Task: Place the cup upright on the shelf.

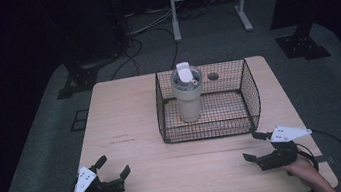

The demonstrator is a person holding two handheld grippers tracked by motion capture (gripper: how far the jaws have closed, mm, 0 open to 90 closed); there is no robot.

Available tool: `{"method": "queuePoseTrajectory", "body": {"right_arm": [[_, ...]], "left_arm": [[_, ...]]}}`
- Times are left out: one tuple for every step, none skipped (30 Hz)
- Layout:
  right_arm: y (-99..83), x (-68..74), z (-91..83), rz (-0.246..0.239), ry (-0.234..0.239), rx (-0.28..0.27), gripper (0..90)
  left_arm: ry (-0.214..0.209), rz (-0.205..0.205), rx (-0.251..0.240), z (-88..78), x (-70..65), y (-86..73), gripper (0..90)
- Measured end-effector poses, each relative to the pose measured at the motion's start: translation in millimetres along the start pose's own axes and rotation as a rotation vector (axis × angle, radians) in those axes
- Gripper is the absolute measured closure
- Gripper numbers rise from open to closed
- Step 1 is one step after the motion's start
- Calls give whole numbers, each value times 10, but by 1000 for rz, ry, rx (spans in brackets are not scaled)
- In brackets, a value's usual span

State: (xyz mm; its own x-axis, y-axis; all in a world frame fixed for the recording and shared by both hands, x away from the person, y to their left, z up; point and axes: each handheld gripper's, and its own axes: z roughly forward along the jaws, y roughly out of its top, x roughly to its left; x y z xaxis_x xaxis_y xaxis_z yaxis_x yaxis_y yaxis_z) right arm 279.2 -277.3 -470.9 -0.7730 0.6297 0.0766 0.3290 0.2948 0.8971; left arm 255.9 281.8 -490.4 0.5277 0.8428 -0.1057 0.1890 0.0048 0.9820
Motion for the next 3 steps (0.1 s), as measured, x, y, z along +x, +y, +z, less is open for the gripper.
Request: {"method": "queuePoseTrajectory", "body": {"right_arm": [[-11,5,-8,8,0,-2,129],[-28,10,-21,10,-3,-10,129],[-40,12,-30,12,-6,-16,129]], "left_arm": [[1,0,0,1,1,0,0],[1,-1,1,2,0,0,0],[2,2,2,4,1,1,0]]}}
